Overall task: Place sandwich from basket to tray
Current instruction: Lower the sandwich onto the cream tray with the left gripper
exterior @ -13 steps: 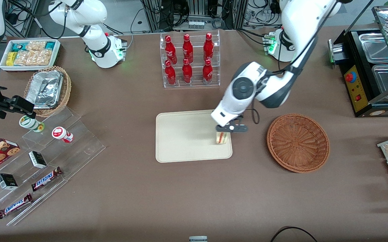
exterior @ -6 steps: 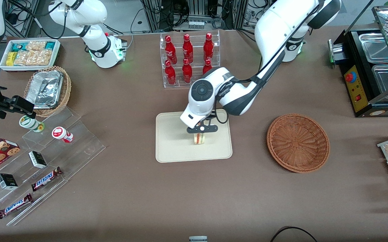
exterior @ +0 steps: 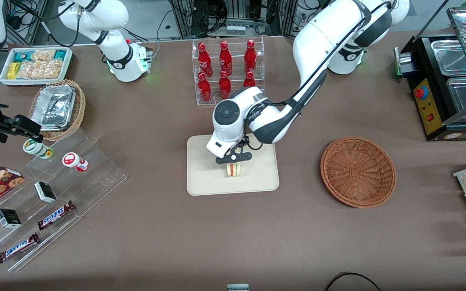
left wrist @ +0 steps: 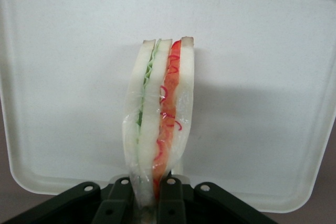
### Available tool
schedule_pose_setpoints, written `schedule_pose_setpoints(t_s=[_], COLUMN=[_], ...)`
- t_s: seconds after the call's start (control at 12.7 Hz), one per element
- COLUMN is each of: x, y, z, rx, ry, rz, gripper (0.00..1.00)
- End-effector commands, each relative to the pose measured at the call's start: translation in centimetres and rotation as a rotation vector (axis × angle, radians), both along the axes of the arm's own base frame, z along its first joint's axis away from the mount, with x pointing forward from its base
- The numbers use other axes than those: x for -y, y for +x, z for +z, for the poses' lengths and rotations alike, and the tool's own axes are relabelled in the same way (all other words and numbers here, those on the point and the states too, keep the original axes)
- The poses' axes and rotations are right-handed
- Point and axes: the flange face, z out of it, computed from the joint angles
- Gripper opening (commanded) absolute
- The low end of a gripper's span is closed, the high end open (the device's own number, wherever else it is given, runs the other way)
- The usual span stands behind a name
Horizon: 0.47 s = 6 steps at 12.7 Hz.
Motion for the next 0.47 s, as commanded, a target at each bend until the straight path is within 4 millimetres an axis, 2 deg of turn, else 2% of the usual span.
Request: schedule_pose_setpoints(t_s=[0.0,0.39], x=[1.1,1.1], y=[0.0,0.0], z=[-1.0,-2.4], rx=[0.011,0.001], ry=[0.029,0.035], rz=[0.014,0.048], gripper=[0.0,0.0])
